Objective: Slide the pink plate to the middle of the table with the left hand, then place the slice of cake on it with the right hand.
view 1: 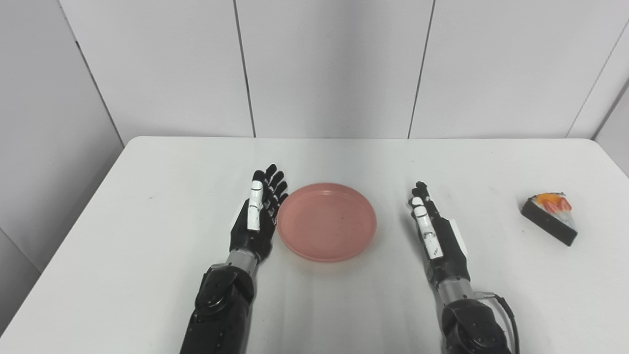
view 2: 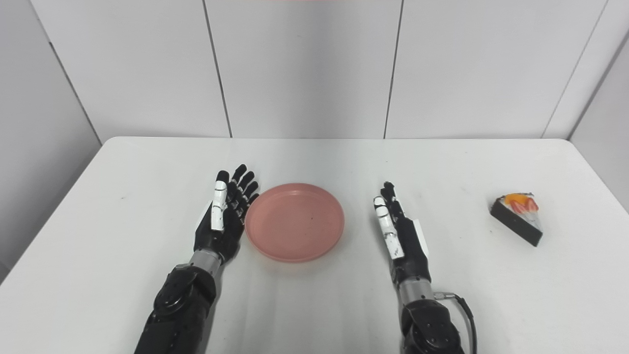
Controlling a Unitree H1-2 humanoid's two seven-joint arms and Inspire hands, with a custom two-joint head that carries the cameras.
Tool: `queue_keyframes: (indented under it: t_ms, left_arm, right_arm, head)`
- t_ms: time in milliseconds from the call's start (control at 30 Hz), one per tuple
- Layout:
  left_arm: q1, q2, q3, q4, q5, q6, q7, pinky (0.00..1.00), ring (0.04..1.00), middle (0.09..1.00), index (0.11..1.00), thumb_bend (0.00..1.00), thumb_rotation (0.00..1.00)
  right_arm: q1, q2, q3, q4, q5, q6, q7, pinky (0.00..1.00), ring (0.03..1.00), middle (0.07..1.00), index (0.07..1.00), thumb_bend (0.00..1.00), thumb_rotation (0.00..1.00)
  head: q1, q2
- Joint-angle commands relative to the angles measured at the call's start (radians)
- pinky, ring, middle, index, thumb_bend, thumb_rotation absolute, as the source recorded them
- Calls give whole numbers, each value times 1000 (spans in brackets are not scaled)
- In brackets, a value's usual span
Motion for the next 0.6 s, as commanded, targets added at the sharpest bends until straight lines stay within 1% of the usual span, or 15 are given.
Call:
queue_keyframes:
  t_ms: [0,100,233,433,567]
  left_arm:
    - [3,3,-11,-9,0,25,-12,1000,1000,1000,1000,690,1000]
    - [5,2,-18,-12,0,28,-18,1000,1000,1000,1000,685,1000]
    - [10,2,-29,-9,14,25,-21,1000,1000,1000,1000,684,1000]
    - [21,-8,-45,-22,32,36,-3,1000,1000,996,998,685,1000]
    - [23,-12,-50,-28,39,42,6,1000,1000,995,995,675,1000]
  right_arm:
    - [-24,19,10,10,3,-45,6,1000,966,972,971,518,891]
    - [-27,21,16,15,0,-47,9,1000,971,976,975,506,898]
    - [-30,22,21,28,3,-56,13,1000,984,985,977,484,913]
    - [-37,23,25,46,9,-71,18,1000,992,990,983,475,907]
    - [-39,24,25,46,7,-70,17,1000,988,987,980,488,905]
  head:
    - [0,-1]
    - [-27,0]
    - [-44,-1]
    - [-52,4]
    - [-58,5]
